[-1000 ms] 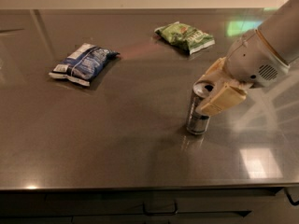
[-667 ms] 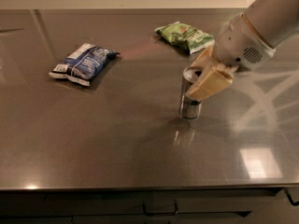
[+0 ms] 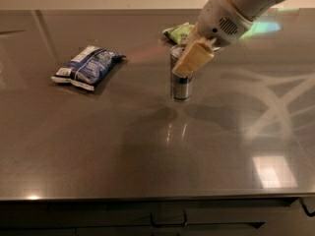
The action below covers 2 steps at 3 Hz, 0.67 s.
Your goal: Move redbull can near blue chip bag
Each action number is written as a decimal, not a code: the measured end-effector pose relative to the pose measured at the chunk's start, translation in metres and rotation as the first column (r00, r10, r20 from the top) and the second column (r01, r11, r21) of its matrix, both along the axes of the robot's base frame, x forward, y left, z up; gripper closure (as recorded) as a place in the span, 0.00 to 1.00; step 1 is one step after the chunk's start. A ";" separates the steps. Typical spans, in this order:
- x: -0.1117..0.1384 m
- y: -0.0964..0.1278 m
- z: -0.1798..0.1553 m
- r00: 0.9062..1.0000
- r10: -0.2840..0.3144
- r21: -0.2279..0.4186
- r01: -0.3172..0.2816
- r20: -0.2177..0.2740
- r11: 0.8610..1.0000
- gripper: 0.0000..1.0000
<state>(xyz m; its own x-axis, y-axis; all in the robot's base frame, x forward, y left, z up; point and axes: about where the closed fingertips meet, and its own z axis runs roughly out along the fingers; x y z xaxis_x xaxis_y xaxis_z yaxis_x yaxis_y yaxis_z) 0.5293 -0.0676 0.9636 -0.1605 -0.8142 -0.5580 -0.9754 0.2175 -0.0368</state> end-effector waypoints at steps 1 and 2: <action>0.030 0.030 0.001 1.000 -0.020 0.033 0.021 -0.016 0.999 1.00; 0.051 0.064 -0.004 0.999 -0.030 0.087 0.032 -0.026 0.996 1.00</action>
Offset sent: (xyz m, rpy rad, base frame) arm 0.0781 0.1022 -0.0080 0.1587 0.0260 -0.0516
